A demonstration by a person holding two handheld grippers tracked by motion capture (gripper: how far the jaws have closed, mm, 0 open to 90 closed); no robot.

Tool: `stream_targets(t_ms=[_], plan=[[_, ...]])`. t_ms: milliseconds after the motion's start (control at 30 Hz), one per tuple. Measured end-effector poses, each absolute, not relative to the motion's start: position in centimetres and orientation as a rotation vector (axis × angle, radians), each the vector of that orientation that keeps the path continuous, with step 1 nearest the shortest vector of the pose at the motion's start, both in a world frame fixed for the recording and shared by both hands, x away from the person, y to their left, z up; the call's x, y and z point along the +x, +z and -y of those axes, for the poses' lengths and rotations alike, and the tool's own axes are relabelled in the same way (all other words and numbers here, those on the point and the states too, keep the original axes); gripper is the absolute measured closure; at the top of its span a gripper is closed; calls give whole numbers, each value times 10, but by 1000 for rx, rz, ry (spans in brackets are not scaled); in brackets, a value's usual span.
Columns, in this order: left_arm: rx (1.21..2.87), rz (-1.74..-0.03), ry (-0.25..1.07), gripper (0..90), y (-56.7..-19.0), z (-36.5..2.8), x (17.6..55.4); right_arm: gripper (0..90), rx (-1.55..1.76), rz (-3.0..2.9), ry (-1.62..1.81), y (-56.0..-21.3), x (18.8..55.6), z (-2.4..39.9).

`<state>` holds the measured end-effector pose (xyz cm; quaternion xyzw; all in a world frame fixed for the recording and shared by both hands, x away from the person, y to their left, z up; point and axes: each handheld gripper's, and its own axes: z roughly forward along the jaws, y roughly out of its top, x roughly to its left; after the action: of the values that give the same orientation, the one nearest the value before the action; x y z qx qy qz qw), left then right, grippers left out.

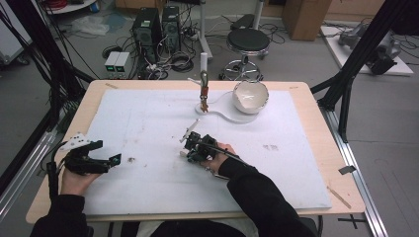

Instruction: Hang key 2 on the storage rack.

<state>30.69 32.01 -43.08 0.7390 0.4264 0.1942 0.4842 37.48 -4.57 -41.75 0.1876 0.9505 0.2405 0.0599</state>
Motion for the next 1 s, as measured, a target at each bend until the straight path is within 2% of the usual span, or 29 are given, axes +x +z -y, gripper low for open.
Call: stream_targets(t_ms=[233,467,1000], plan=[[1801,-1038,472,18,-431,-320,307,867,607,-2856,833,-404,375,55],[1802,-1037,476,18,-430,-320,306,866,645,-2752,977,-377,375,77],[1805,-1038,474,18,-431,-319,306,866,723,-2534,1316,-340,378,124]])
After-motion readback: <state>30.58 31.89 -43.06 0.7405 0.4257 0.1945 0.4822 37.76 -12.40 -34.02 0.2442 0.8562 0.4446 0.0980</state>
